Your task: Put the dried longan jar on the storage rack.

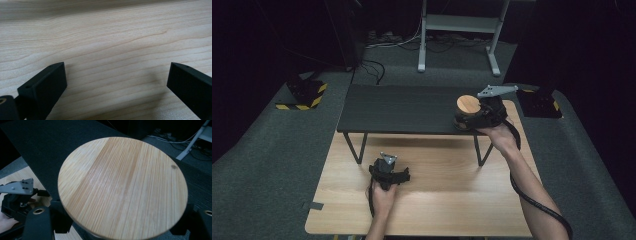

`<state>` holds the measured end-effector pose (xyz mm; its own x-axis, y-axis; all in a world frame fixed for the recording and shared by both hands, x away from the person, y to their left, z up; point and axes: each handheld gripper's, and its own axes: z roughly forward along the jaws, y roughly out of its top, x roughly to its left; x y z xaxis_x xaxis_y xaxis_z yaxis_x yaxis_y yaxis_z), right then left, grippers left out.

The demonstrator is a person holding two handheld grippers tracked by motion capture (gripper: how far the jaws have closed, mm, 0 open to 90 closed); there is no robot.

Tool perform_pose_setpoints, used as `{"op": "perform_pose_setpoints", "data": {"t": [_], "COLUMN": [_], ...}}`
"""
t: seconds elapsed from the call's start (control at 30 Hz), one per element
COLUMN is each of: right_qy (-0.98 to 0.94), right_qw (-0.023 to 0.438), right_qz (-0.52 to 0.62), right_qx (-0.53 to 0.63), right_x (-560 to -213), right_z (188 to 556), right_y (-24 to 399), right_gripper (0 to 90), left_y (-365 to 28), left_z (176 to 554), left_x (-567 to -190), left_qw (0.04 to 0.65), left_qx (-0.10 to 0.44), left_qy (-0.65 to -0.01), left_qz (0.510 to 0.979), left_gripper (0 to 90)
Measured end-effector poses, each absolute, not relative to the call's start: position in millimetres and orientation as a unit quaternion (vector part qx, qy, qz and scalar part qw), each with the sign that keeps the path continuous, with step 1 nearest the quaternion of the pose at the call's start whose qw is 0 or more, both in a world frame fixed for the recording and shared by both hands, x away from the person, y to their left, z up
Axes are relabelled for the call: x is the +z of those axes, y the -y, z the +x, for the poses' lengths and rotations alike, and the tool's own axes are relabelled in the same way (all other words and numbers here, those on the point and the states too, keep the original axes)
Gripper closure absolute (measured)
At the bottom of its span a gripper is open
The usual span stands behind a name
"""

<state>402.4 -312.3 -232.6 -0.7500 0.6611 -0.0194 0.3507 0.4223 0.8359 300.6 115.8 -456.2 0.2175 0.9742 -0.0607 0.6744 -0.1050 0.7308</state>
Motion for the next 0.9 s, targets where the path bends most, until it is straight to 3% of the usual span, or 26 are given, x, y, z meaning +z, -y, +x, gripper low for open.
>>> {"op": "perform_pose_setpoints", "data": {"t": [0.3, 0.53, 0.9], "right_qy": [-0.828, -0.82, -0.798], "right_qw": [0.18, 0.177, 0.23], "right_qz": [0.302, 0.308, 0.3], "right_qx": [0.438, 0.449, 0.469], "right_x": [-233, -237, -259], "right_z": [404, 399, 338], "right_y": [308, 316, 346], "right_gripper": [24.5, 12.8, 11.3], "left_y": [-116, -115, -114], "left_z": [301, 301, 301], "left_x": [-456, -456, -456], "left_qw": [0.329, 0.328, 0.327], "left_qx": [0.228, 0.229, 0.229], "left_qy": [-0.582, -0.583, -0.583], "left_qz": [0.708, 0.708, 0.708], "left_gripper": [2.7, 2.6, 2.6]}}
